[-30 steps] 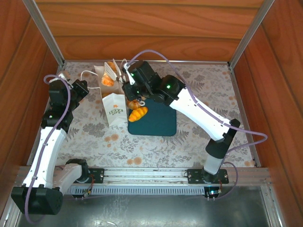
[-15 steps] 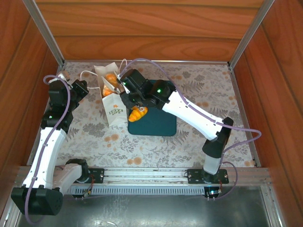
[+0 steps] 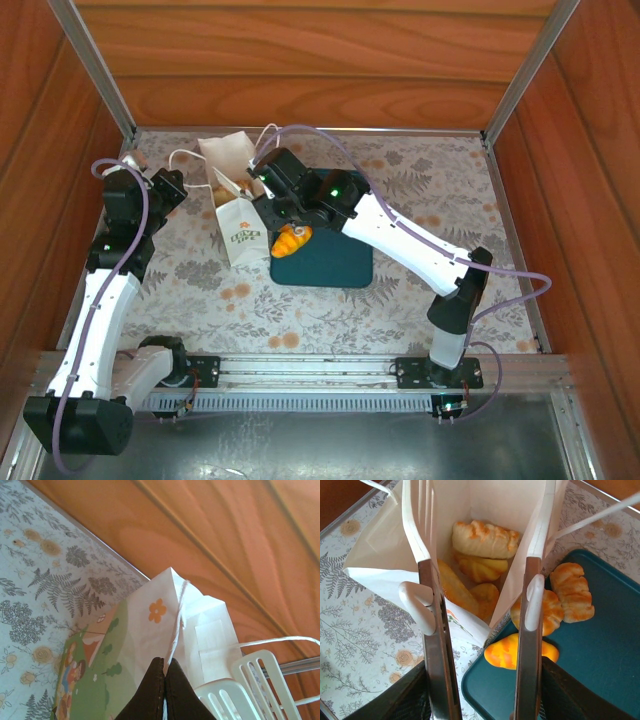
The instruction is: Place the fake bread into the paper bag
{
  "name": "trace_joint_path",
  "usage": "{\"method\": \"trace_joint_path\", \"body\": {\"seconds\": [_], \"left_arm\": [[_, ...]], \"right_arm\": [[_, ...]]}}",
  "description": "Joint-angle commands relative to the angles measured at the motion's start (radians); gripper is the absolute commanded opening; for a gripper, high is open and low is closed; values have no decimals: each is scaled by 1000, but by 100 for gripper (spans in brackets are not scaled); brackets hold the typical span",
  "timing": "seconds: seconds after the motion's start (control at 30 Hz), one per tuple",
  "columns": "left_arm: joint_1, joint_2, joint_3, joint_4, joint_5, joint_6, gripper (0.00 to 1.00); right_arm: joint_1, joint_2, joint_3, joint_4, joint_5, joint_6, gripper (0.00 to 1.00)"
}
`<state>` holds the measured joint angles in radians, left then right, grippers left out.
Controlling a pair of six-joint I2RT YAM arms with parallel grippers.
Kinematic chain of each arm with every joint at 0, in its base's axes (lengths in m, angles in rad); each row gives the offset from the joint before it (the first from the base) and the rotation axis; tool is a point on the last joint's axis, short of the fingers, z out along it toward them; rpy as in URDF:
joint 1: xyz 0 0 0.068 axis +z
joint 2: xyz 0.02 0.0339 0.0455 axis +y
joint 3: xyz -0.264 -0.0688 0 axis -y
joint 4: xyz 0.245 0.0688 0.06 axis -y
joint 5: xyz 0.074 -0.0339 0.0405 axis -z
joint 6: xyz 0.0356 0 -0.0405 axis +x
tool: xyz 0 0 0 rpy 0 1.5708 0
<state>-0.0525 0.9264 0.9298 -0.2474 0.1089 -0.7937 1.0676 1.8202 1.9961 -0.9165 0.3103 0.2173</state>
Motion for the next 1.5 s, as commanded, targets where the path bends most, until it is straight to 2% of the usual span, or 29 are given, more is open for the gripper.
{"method": "trace_joint_path", "body": {"seconds": [0.0,0.5,0.6,0.83,1.1,1.47], "left_arm": [[7,2,15,-4,-4,6,0],[7,-8,-8,-3,-5,9,0],[7,-4,-3,-3,-4,6,0],[7,-4,9,-4,0,9,0],[7,-5,16,-4,3,9,0],[7,-16,10,-1,3,10,0]], "right_arm": [[7,-44,35,22,24,4,55],[-1,-151,66,27,87,36,54],[-11,-221,37,31,112,57,54],[-73,-341,-84,18,138,145,54],[-125,-503,-308,-6,129,276,54],[-134,-526,-506,-53,23,433,54]]}}
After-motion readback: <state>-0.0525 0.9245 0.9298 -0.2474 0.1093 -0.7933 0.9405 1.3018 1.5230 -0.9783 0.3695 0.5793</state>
